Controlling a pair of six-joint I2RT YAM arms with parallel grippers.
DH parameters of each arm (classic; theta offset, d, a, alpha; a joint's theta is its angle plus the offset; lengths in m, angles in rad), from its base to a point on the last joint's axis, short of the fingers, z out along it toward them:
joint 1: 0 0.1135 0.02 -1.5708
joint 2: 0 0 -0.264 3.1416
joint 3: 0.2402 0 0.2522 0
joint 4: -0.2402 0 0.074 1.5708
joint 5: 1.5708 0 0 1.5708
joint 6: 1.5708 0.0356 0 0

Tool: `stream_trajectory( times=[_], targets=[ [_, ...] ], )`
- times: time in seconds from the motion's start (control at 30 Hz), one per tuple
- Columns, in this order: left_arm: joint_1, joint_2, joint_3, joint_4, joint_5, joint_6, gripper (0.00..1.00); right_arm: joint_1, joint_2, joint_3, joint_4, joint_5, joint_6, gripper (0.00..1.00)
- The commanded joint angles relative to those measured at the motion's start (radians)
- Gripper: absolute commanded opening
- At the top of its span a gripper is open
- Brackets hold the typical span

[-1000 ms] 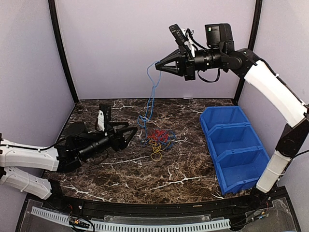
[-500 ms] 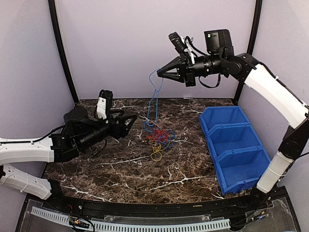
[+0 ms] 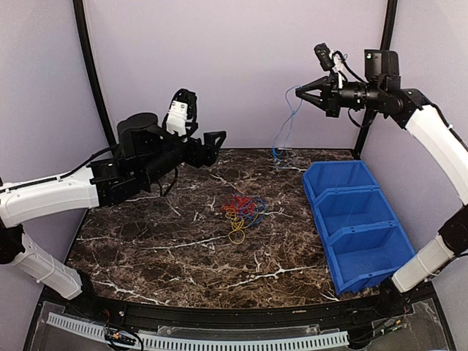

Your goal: Untangle the cables

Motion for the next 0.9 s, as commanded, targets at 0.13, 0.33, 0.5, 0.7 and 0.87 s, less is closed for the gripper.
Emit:
stream_trajectory(
  times=[0.13,0.33,0.5,0.7,0.87],
  targets=[
    [0.038,0.085,-0.053,0.148,-0.074,0.163,0.87,-0.235,-0.057,-0.15,0.136,0.128,0.055,0.0],
    [0.061,0.03,-0.162,0.179,-0.068,0.126,0.88,-0.408,-0.027,-0.154,0.143,0.11,0.104,0.0],
    [0.06,-0.015,-0.183,0.202,-0.093,0.139,0.88,-0.51,-0.022,-0.213,0.161,0.107,0.096,0.0],
    [0.061,-0.052,-0.198,0.215,-0.082,0.132,0.88,-0.561,-0.01,-0.351,0.211,0.149,0.053,0.0],
    [0.06,-0.063,-0.203,0.219,-0.093,0.134,0.87,-0.572,0.006,-0.424,0.214,0.153,0.02,0.0]
  ],
)
